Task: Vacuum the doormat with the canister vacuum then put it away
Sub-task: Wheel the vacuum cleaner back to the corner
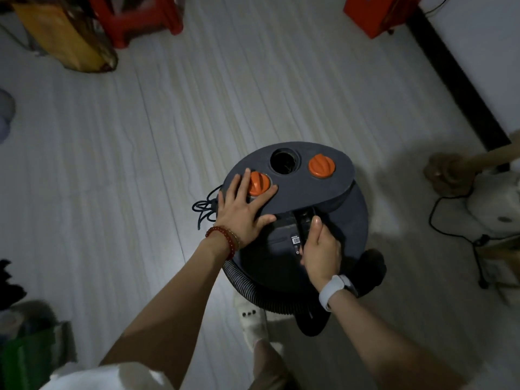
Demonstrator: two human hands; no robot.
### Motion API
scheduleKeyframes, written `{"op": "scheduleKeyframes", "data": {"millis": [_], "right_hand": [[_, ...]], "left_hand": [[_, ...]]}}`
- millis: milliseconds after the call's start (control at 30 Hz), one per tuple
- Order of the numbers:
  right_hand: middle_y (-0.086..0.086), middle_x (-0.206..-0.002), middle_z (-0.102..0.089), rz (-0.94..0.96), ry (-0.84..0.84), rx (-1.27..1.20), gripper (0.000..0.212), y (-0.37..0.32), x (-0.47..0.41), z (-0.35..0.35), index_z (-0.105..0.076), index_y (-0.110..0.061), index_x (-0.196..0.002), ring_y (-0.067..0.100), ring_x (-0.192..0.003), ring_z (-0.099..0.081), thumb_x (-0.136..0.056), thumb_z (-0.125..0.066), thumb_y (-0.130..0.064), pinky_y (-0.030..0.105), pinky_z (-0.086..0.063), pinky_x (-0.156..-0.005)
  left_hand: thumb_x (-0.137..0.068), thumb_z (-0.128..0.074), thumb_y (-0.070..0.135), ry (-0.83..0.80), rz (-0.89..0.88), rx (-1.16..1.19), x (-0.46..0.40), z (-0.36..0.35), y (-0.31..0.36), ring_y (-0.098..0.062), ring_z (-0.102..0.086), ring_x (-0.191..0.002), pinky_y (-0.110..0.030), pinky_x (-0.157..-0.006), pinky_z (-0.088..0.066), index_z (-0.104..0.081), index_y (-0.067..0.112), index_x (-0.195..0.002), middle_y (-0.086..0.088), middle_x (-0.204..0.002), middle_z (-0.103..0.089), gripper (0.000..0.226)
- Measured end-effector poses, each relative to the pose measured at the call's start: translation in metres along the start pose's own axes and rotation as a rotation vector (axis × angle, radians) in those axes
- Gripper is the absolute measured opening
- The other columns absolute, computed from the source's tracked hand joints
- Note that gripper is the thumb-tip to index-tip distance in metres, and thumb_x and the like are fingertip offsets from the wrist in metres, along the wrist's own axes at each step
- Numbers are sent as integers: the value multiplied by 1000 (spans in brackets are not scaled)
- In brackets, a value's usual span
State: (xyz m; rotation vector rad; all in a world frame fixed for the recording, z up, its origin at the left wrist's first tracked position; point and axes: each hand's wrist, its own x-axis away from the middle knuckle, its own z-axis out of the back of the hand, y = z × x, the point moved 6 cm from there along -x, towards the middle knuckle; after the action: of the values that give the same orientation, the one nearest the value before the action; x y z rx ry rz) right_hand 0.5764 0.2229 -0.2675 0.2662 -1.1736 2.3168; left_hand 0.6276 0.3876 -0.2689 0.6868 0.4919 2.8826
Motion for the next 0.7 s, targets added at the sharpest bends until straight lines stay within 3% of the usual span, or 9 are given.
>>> {"op": "scheduleKeyframes", "data": {"millis": [100,233,300,433,700], "right_hand": [[22,-81,-67,-24,34,0,90,-40,-39,-25,-61,-10,-96,39,-77,-64,-71,-1,-72,42,-50,-77],[23,-82,-67,-34,60,16,87,-93,-103,-53,-61,-10,-99,38,-80,-64,-75,-2,-70,40,-49,-79],[23,-86,-67,-48,68,45,78,-120,-135,-66,-60,-11,-104,38,-85,-64,-83,-9,-66,38,-46,-81],[25,-92,-65,-16,137,82,47,-178,-189,-82,-59,-6,-106,42,-91,-60,-98,-25,-38,40,-43,-74],[20,-79,-62,-61,236,187,37,-291,-317,-120,-51,-4,-94,40,-78,-59,-100,-27,-31,33,-28,-59]], "left_hand": [[-90,-38,55,-29,-26,12,-51,35,-25,-29,16,-143,-58,-115,-1,-6,47,-144,-3,-155,21,62],[-91,-40,53,-11,-48,36,-121,82,-53,-28,17,-143,-57,-115,2,-9,48,-143,-1,-155,21,60],[-91,-40,53,-9,-61,41,-158,105,-66,-28,17,-143,-57,-115,0,-10,48,-143,-1,-155,20,60],[-91,-41,54,-32,-90,54,-229,149,-90,-27,16,-143,-56,-116,-1,-12,49,-142,1,-156,20,59],[-90,-45,51,-19,-164,21,-384,246,-128,-28,11,-144,-56,-116,-3,-17,47,-142,-2,-157,15,59]]}}
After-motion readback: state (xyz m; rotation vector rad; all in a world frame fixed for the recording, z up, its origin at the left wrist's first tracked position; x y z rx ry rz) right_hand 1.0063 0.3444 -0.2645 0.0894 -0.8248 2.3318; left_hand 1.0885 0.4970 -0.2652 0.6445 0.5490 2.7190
